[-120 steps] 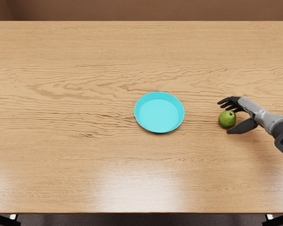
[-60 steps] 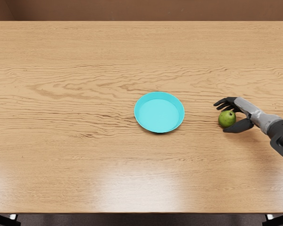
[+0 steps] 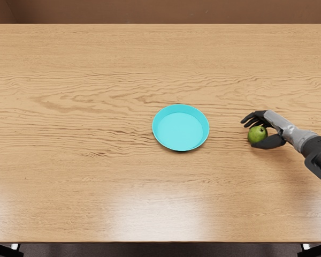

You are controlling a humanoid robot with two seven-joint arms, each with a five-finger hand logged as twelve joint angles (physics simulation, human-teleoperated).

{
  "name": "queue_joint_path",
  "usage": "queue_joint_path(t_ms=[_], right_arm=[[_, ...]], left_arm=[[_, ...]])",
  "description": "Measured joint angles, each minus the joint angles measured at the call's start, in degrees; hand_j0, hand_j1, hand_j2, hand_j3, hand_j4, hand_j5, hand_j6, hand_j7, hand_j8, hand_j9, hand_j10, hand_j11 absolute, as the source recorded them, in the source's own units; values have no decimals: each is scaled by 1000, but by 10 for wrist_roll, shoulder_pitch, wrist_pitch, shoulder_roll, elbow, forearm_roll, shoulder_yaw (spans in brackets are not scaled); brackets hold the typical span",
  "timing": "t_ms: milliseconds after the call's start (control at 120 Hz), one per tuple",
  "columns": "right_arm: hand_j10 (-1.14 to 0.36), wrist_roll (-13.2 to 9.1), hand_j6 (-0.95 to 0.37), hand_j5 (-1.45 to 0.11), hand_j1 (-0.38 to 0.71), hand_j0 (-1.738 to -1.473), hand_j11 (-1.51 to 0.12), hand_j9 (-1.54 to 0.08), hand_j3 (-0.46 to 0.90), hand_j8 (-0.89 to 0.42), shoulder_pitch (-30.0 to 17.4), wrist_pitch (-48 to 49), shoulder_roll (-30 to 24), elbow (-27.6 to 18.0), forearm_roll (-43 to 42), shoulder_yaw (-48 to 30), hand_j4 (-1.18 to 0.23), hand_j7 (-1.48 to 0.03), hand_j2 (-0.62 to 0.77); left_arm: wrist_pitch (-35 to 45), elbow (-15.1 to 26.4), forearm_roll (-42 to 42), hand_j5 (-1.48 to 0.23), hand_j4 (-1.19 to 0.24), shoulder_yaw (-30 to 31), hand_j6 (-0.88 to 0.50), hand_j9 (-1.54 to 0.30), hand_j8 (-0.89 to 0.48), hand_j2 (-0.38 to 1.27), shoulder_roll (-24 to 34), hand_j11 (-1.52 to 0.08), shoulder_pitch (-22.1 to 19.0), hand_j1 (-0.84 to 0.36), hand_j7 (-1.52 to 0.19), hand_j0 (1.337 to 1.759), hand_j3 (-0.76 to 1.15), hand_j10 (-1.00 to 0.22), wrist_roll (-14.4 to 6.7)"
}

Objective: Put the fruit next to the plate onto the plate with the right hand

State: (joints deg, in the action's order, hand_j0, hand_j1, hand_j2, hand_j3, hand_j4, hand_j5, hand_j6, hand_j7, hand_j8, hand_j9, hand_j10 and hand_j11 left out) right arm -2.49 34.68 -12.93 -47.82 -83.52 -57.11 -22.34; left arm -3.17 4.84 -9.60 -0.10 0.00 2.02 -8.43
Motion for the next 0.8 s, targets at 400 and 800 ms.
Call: queue_joint_path(t_ms=[400, 800], right_arm=[[-343, 2, -585, -760, 306, -1654, -806, -787, 0, -361, -4, 0, 0, 3, -11, -1, -583, -756, 53], [-398, 5, -701, -863, 288, -1651, -926, -891, 0, -420, -4, 2, 0, 4, -12, 0, -721, -902, 181]], left_arm=[[0, 0, 0, -27, -21, 0, -21, -27, -21, 5, 0, -27, 0, 325, -27, 1658, 0, -21, 0], [0, 0, 0, -27, -21, 0, -21, -27, -21, 5, 0, -27, 0, 325, -27, 1658, 0, -21, 0]])
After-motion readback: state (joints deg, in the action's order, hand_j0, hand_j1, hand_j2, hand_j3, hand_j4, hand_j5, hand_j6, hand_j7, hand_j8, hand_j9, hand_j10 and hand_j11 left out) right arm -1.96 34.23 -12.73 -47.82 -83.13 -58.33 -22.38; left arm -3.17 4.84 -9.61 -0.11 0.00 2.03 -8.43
